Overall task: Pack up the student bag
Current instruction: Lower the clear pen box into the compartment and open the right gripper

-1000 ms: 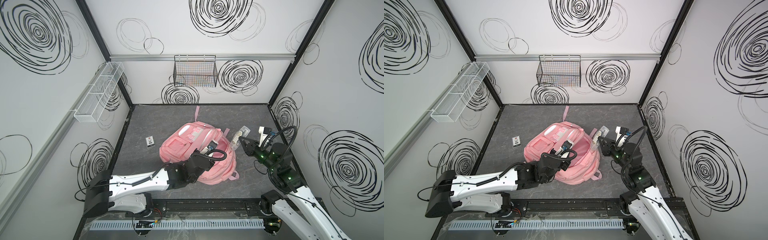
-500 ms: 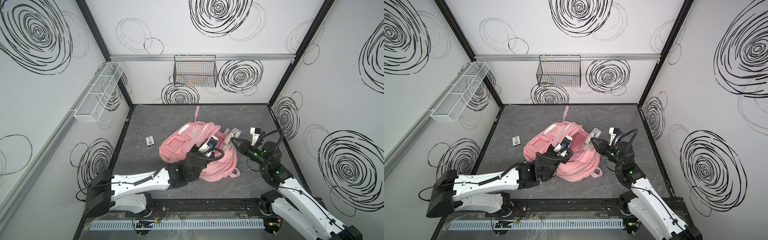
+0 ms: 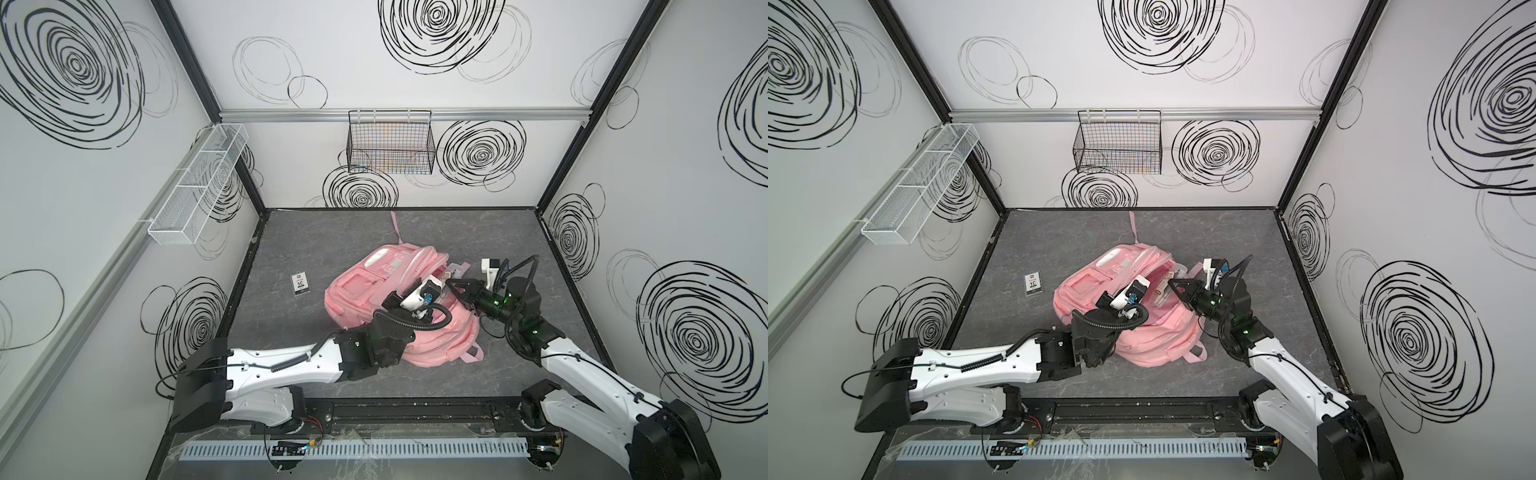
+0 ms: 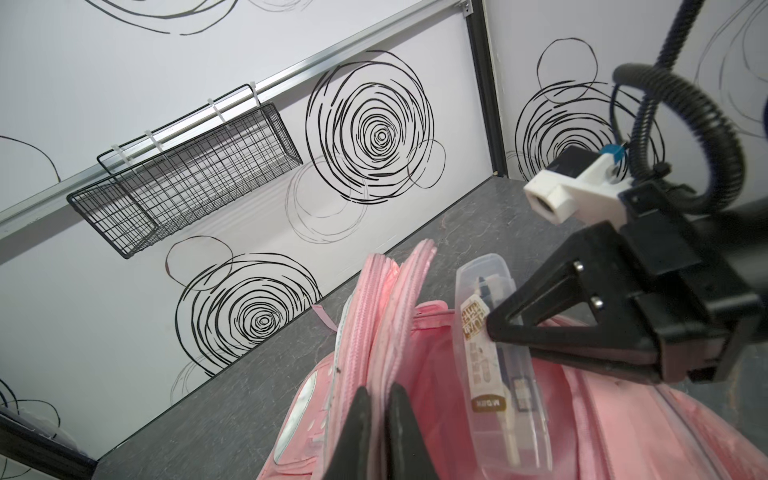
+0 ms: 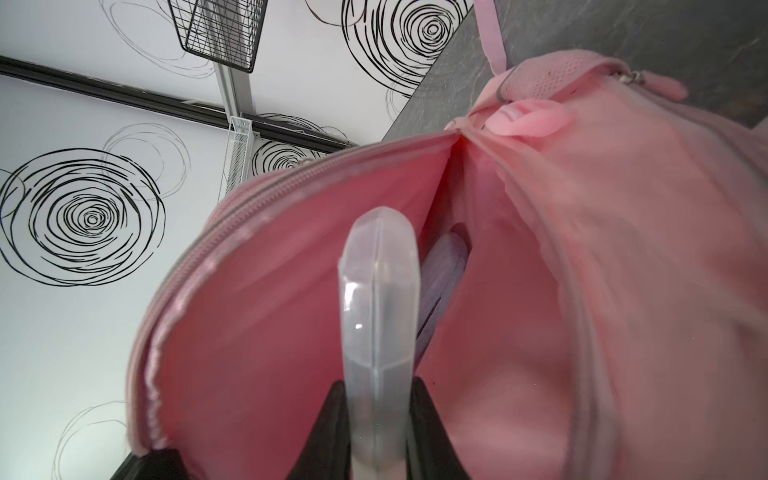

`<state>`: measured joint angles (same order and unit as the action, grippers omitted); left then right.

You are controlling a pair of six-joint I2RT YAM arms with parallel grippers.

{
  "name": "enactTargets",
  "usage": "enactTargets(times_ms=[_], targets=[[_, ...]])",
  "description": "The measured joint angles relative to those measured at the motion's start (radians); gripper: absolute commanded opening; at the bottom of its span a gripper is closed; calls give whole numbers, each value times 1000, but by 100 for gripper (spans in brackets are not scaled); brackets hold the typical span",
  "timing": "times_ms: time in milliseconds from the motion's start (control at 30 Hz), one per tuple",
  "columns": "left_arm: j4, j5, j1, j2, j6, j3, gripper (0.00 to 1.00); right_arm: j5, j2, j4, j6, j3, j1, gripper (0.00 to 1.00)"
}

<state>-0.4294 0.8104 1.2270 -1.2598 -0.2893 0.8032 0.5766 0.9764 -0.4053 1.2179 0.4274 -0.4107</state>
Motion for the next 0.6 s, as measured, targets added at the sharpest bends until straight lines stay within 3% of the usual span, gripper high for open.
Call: enactTargets(times_ms=[600], targets=[[-36, -56, 30, 31, -4, -53, 0, -1, 400, -237, 71, 87, -71, 25]])
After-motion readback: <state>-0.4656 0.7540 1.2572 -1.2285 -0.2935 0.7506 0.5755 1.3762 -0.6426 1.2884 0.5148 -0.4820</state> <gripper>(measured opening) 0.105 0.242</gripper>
